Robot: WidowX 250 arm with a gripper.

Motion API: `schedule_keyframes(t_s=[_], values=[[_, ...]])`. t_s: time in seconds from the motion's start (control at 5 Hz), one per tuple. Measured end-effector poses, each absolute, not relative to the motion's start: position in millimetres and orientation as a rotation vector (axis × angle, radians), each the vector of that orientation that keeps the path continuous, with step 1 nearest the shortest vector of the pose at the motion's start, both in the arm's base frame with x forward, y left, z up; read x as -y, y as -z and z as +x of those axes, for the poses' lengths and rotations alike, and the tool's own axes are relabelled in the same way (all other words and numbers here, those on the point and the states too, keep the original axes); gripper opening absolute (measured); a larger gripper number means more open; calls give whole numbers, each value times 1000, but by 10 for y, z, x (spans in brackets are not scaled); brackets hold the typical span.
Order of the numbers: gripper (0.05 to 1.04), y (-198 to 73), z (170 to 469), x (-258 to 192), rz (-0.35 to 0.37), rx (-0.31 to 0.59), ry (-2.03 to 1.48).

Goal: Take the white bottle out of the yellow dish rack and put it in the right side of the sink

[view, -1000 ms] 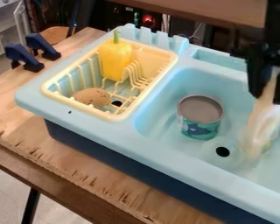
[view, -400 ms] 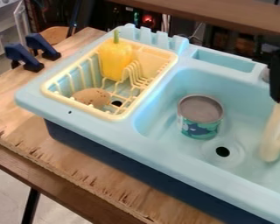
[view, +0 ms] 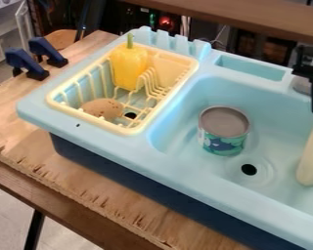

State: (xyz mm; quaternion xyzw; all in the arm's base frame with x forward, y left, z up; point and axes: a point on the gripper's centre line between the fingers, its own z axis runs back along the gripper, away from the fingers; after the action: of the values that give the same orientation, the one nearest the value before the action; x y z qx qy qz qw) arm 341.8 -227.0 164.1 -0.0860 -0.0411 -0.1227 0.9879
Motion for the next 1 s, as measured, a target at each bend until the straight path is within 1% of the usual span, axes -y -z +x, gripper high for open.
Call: schedule_keyframes(t_s=[0.2,0.4,0.6,0.8,1.0], values=[[783,-1543,3423,2324,-159,42,248],[1010,-1572,3416,2339,-148,48,255],[1011,-1610,3412,2362,-157,66,270],[1007,-1863,3320,2326,-163,105,289],[1006,-2117,3193,2156,-28,65,283]])
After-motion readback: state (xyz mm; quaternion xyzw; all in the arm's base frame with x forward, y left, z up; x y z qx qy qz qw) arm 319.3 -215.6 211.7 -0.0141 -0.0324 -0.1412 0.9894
